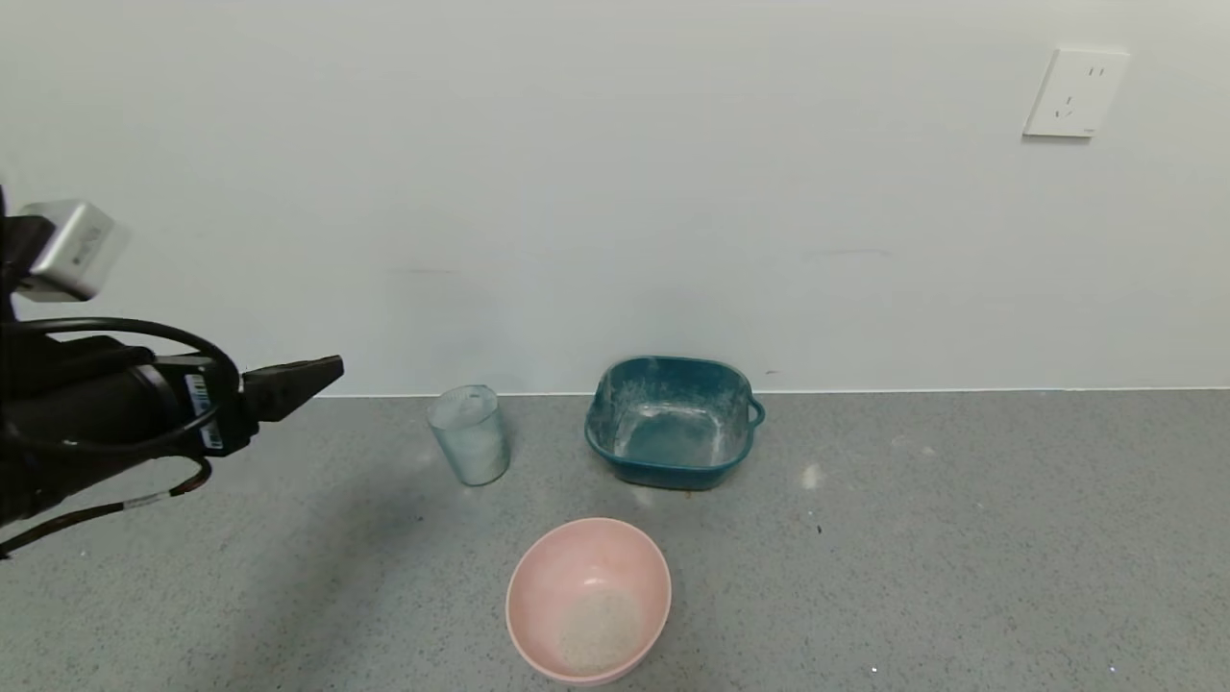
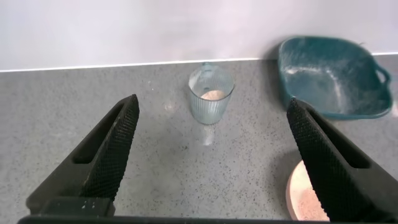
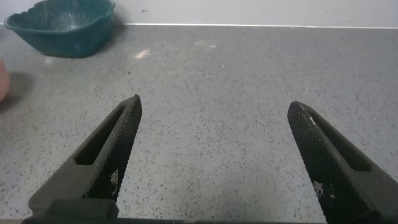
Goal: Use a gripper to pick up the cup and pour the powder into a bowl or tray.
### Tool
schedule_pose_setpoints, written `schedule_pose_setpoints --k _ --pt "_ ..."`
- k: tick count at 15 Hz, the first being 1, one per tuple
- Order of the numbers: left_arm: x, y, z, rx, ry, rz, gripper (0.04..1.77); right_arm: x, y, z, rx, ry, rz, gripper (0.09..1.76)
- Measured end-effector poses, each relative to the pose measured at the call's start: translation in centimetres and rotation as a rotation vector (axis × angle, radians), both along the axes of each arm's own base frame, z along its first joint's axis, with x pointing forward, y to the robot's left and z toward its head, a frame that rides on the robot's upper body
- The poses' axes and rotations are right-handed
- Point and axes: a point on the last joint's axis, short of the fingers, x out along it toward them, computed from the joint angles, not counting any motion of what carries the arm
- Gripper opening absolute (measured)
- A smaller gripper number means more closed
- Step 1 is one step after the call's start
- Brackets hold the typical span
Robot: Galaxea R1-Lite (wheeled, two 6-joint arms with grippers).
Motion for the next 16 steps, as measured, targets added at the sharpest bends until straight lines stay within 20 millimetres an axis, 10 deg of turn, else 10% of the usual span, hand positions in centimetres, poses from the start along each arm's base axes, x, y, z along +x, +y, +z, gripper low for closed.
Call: schedule_pose_setpoints --k 16 --pt "-19.9 2.1 -0.7 -0.005 -0.254 0.113 1.72 0.0 0.0 0.0 0.000 0.000 0.000 1.71"
